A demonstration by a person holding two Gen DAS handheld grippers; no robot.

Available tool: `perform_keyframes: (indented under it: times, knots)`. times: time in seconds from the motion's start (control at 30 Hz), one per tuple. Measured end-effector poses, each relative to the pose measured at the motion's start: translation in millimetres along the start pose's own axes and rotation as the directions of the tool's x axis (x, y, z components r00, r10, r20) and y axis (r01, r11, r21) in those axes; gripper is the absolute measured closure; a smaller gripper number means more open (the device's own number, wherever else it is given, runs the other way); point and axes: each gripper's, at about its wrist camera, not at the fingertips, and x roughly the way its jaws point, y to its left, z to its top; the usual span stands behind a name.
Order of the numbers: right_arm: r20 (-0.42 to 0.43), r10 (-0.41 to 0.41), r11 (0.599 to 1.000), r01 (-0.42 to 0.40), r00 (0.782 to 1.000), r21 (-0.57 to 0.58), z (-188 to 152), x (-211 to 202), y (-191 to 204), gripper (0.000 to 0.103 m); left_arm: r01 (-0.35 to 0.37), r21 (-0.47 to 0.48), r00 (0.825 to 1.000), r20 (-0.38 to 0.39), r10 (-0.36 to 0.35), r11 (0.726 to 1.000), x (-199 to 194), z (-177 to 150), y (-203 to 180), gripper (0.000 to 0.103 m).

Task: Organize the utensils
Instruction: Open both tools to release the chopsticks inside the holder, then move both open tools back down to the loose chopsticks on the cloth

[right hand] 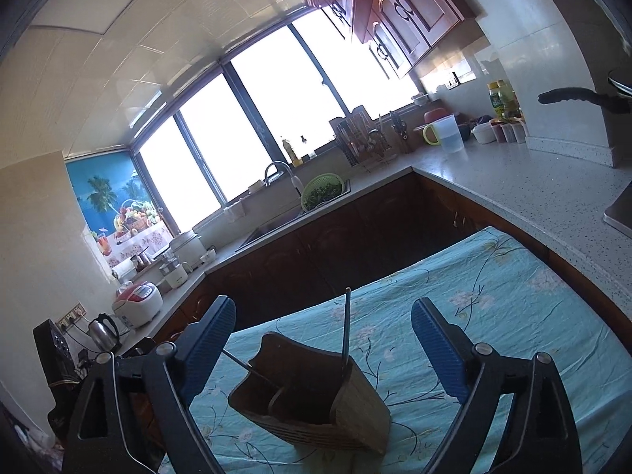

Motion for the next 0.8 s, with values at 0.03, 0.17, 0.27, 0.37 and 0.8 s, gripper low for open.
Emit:
perform_keyframes:
  times: [0.03,0.17,0.27,0.37,0.8]
  knots:
    - [0.0,0.002,1.0,-0.002,1.0,0.002,-1,-5,0,0.01,-0.005,0.002,1.0,0.0,0.005,1.0,-9,-4,2,0.023]
    - [-0.008,0.002,1.0,-0.002,1.0,0.004,-14,-28,-1,0.009,-0.022,0.001,1.0,-0.022,0.022,1.0,-38,-21,6,0.022]
    - [-0.02,-0.002,1.0,0.002,1.0,-0.002,-28,-44,-1,0.009,-0.024,-0.009,0.999,-0.047,0.024,1.0,-55,-31,10,0.022]
    - [-0.046,-0.019,1.0,0.018,0.999,-0.009,-44,-58,-3,0.009,-0.042,-0.004,0.997,-0.071,0.042,0.999,-73,-45,13,0.022]
    - [-0.201,-0.131,0.991,0.131,0.971,-0.015,-118,-84,-24,0.009,-0.088,-0.044,0.972,-0.223,0.076,0.995,-99,-84,27,0.022]
